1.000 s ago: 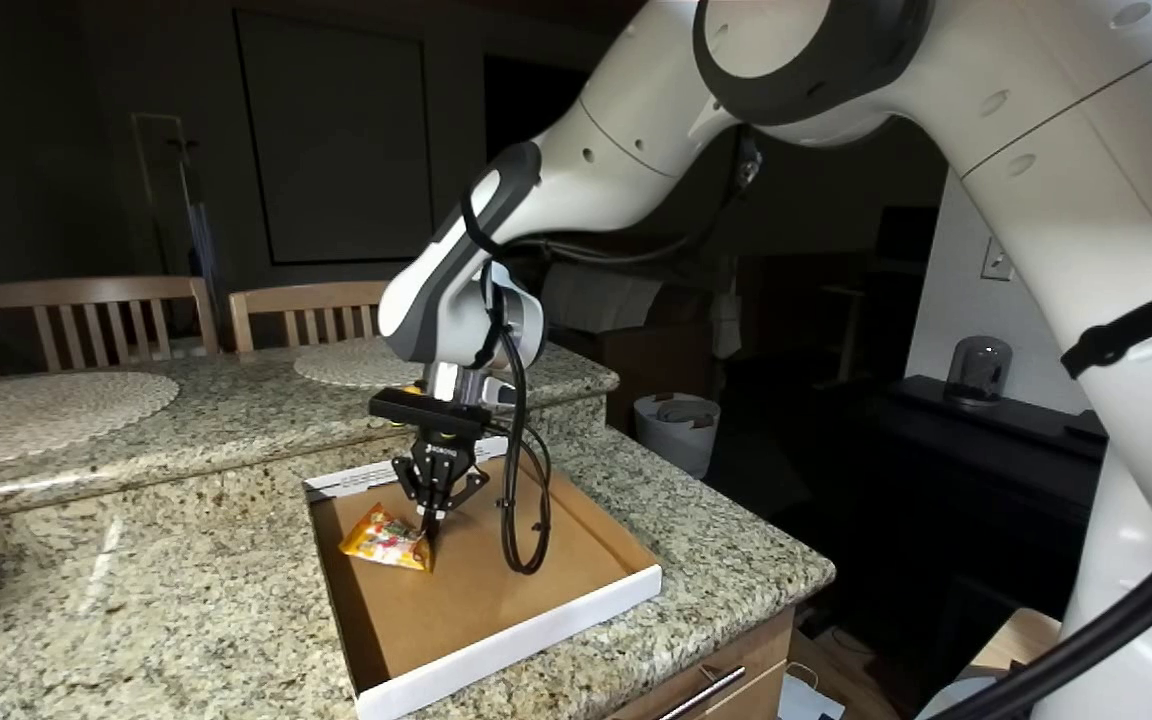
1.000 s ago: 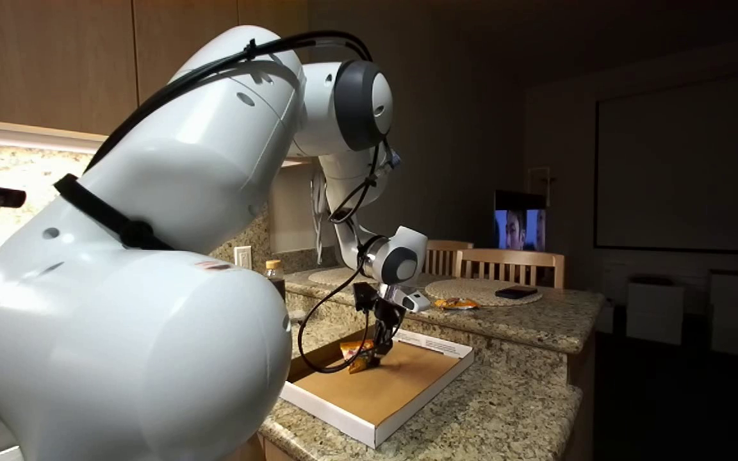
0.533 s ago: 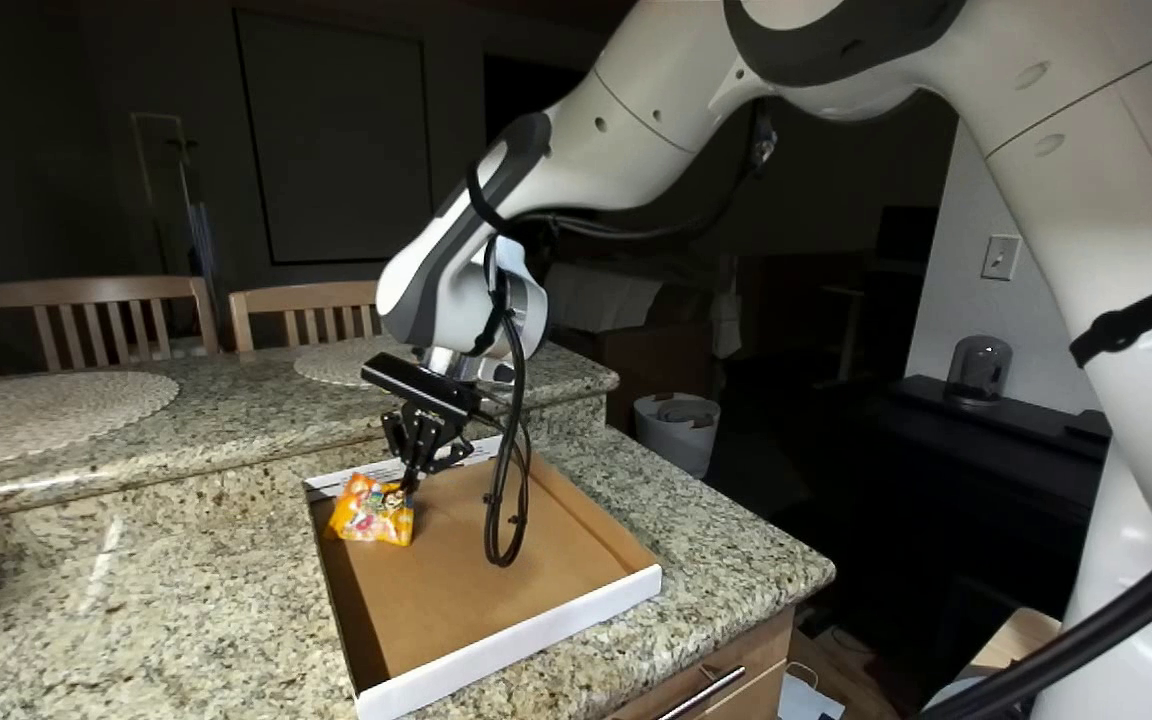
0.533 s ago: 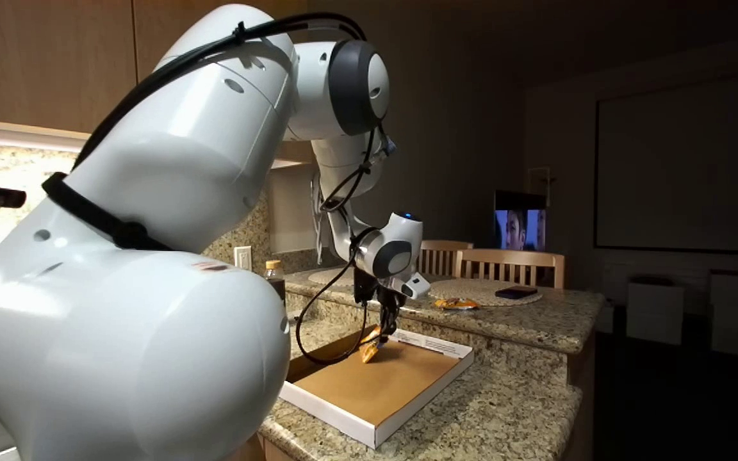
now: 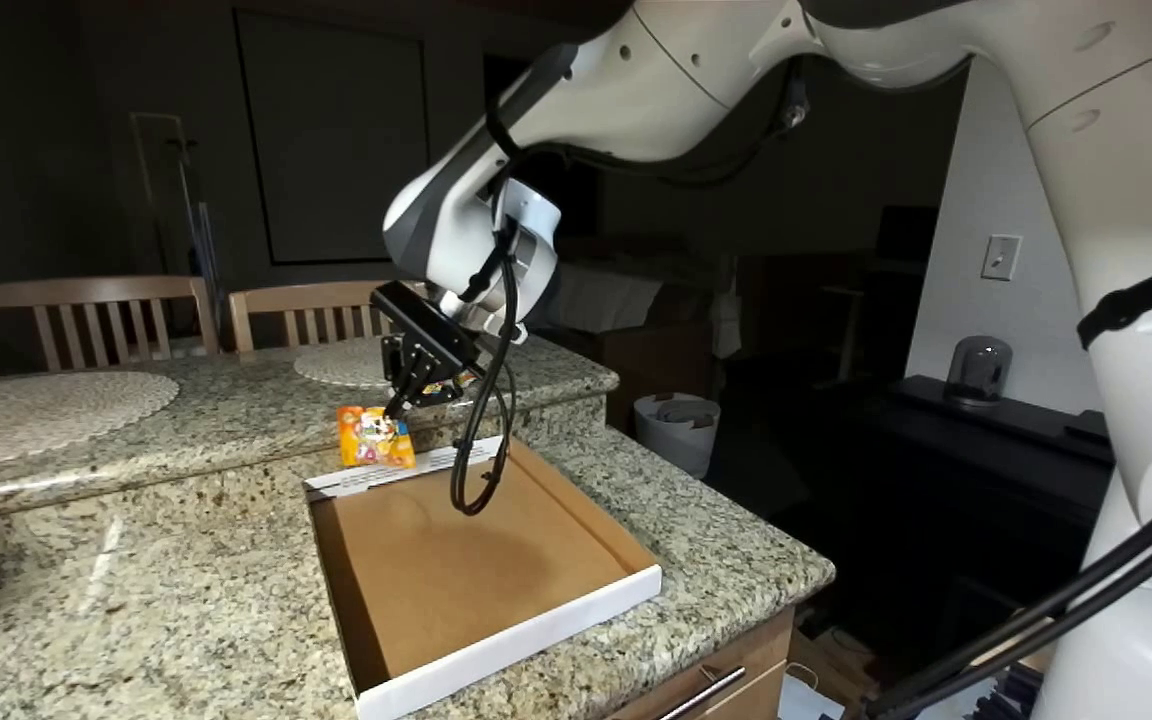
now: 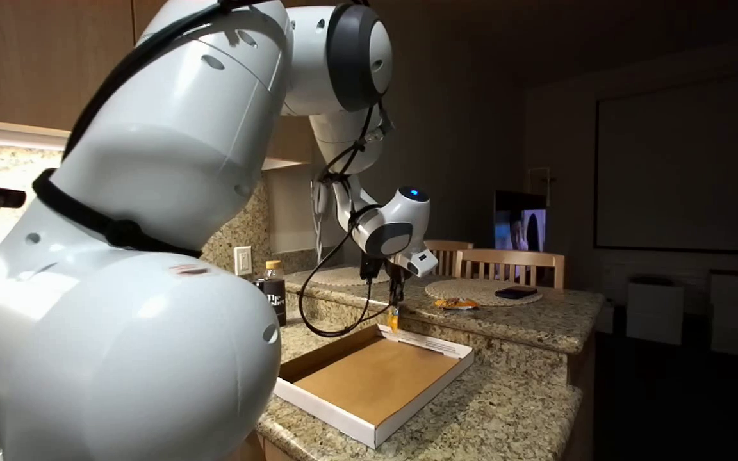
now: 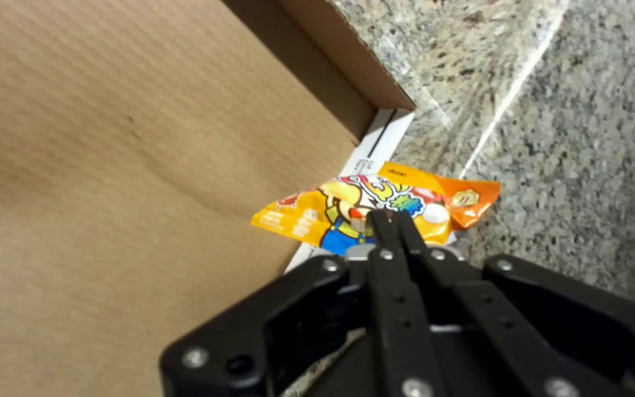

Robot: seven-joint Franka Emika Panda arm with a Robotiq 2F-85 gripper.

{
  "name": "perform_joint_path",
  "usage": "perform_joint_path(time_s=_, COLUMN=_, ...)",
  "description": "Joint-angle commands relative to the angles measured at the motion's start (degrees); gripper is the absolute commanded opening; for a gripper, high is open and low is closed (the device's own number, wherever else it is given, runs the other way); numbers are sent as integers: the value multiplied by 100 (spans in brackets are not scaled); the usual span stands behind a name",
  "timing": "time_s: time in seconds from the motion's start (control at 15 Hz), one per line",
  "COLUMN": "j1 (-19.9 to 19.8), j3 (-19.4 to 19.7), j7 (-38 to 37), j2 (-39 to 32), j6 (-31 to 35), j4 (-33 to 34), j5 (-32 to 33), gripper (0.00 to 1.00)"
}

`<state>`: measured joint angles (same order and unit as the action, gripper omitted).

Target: Pick up the two objects on the cover box and put them on the counter

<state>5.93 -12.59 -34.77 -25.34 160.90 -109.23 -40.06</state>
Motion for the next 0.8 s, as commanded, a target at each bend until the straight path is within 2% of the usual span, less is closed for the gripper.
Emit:
perform_joint_path(time_s=0.0, j1=-196, j3=-97, j7=566, j2=314, j6=210, j4=-59, j5=-696, gripper=5)
perform_joint_path(time_s=0.4, j1=-548, j3=-209, j7=541, j2=398, j6=220, j4=627, j5=-1203, gripper=5)
perform_joint_path(time_s=0.47, j1=-340, j3=68, j7=507, j2=365, j6=144, j4=809, j5=-1309, gripper=5)
perform_joint_path(time_s=0.73, j1=-224, j3=408, j7=247, j2=-38, j6=-114, j4=1381, j5=-1114, gripper=5)
